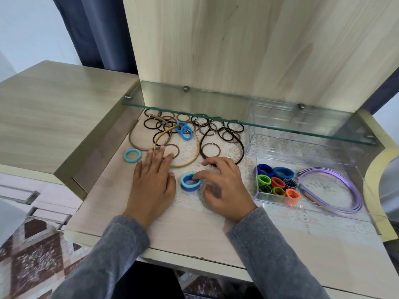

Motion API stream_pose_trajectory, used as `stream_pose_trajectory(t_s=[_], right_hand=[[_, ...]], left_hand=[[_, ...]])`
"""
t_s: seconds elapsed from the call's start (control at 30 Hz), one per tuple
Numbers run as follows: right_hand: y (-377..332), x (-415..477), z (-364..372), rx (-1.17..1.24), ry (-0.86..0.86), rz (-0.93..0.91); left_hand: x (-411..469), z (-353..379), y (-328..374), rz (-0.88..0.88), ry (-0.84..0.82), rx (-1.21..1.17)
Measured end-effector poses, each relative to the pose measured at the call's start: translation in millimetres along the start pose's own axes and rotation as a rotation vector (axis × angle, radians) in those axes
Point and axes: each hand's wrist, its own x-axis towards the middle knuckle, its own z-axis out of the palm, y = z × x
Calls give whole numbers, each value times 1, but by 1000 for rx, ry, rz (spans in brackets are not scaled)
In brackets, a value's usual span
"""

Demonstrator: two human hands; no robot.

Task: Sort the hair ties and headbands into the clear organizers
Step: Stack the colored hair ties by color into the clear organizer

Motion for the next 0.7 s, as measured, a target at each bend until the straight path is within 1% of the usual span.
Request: stream_pose_trajectory(t_s=[0.1,0.23,0.53,0.7], right_hand=[[0,0,1,-20,-3,-6],[1,0,2,-48,-14,-19],[-3,1,1,-156,-85,-43],[-5,4,-7,-228,-160,-65]], left_hand=[[1,-1,0,-16,-50,18],[3,-1,1,-24,-76,26],[3,-2,2,-17,-91,21],[5,-3,2,-13,-98,21]])
